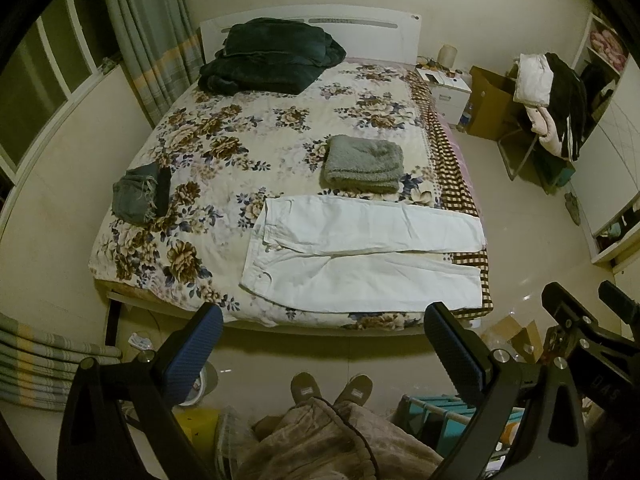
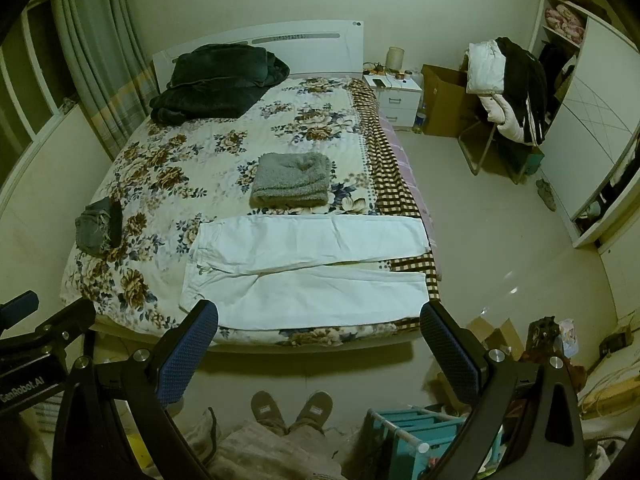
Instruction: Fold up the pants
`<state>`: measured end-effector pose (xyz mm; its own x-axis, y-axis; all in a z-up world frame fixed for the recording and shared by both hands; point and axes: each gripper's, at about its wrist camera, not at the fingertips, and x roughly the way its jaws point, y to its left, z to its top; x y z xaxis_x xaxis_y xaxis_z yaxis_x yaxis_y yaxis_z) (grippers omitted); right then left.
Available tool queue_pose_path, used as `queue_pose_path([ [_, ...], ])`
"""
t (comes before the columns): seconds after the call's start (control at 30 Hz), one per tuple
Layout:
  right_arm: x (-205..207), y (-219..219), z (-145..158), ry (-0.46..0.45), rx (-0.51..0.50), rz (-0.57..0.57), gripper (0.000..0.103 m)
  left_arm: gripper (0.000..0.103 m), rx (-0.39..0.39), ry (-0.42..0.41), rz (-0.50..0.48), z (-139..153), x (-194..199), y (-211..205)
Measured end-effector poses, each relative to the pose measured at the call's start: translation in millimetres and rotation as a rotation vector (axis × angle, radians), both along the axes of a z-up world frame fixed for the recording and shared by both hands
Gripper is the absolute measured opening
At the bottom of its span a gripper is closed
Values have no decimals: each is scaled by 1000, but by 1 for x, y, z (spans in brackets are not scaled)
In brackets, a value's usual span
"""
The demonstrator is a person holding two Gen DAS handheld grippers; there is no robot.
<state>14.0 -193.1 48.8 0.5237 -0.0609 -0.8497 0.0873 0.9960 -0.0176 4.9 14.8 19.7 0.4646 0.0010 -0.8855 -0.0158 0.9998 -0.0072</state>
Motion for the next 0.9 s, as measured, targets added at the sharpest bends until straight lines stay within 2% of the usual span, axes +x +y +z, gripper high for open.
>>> queue_pose_path([
  [0.73,6,-3,-3,1,18,3,103,103,-1,-1,2,1,7,8],
  [0.87,13,-10,-7,-9,19,-2,103,103,19,-29,26,0,18,9],
  [0.9,19,-13,-11,-12,17,-4,103,103,1,-30,29,-2,24,10],
])
